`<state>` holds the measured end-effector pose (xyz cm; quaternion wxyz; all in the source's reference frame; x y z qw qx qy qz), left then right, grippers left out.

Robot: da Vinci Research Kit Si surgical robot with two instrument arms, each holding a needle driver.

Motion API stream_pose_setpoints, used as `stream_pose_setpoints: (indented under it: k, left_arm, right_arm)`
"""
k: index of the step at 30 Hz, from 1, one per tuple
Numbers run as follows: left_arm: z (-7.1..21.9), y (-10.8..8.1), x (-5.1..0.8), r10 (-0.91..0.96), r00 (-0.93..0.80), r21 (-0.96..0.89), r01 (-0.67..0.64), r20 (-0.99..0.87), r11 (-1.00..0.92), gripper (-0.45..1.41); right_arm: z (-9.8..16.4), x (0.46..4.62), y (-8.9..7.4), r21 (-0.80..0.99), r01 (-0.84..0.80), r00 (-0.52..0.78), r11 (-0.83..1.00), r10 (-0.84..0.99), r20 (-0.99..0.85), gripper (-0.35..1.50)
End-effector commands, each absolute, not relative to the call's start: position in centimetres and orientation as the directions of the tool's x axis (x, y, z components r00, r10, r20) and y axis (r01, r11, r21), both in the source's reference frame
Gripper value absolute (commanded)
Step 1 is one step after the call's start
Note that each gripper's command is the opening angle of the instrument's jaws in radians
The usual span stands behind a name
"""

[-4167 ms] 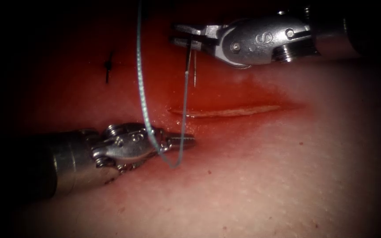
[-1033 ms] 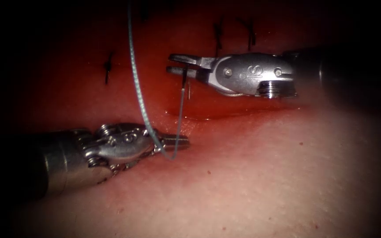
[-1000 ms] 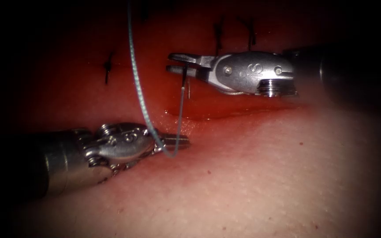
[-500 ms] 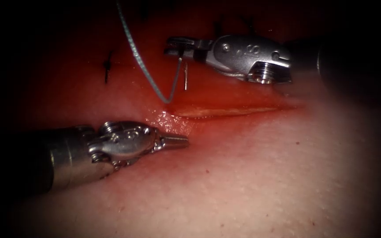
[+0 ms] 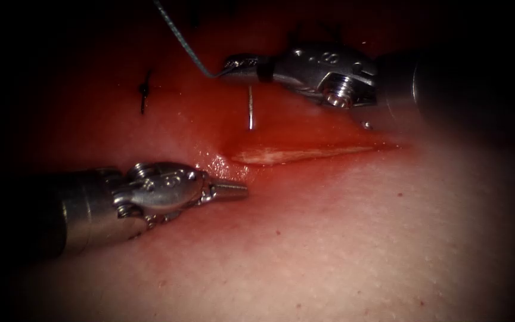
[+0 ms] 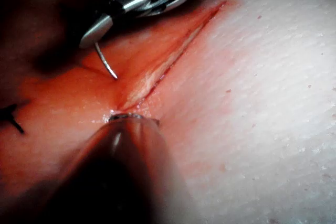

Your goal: Wound Closure

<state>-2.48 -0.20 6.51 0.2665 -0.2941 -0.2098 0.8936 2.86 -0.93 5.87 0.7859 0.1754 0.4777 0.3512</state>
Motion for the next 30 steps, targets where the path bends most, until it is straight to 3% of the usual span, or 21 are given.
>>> stream_pose_setpoints:
  k: [1,18,30]
  left_arm:
    - [6.56,-0.18,-2.54,0.599,-0.684,-0.532,-0.352,-0.415,-0.77,-0.1]
    - [6.55,-0.15,-2.49,0.597,-0.685,-0.535,-0.347,-0.416,-0.771,-0.11]
    - [6.55,-0.1,-2.39,0.593,-0.688,-0.54,-0.336,-0.419,-0.771,-0.1]
  right_arm:
    - [5.9,2.96,-0.89,0.619,-0.385,0.291,0.684,0.727,-0.622,-0.35]
    - [5.88,3.02,-1.17,0.803,-0.338,0.255,0.491,0.869,-0.424,-0.35]
    - [5.74,3.1,-1.38,0.926,-0.283,0.198,0.25,0.96,-0.199,-0.35]
